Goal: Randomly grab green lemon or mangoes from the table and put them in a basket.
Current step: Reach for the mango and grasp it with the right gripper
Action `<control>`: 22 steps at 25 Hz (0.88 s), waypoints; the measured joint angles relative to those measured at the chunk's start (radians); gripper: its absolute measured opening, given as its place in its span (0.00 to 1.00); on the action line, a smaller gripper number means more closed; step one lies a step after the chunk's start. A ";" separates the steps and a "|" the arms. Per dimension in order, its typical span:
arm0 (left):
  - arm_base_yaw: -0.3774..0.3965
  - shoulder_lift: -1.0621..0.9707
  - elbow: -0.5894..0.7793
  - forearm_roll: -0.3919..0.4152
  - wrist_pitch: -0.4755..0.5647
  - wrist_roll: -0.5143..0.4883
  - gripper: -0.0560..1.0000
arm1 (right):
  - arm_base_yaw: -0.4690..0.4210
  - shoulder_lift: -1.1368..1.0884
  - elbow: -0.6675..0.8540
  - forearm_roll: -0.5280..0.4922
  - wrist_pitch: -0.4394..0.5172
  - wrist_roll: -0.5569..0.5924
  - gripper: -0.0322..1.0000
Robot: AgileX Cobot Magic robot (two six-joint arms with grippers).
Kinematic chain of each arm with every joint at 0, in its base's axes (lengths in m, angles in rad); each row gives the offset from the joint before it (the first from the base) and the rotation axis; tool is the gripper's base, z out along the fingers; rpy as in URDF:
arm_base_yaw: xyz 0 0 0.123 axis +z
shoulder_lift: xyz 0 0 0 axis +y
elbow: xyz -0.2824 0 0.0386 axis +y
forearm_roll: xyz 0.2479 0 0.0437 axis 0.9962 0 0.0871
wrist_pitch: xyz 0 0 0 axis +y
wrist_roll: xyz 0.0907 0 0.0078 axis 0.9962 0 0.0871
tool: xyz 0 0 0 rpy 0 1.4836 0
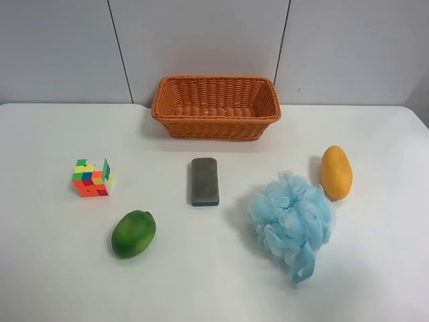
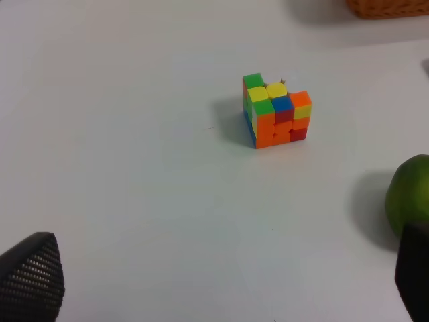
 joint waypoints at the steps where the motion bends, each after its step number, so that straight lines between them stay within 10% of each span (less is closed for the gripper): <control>1: 0.000 0.000 0.000 0.000 0.000 0.000 0.99 | 0.000 0.000 0.000 0.000 0.000 0.000 0.99; 22: 0.000 0.000 0.000 0.000 0.000 0.000 0.99 | 0.004 0.819 -0.468 -0.020 0.033 0.061 0.99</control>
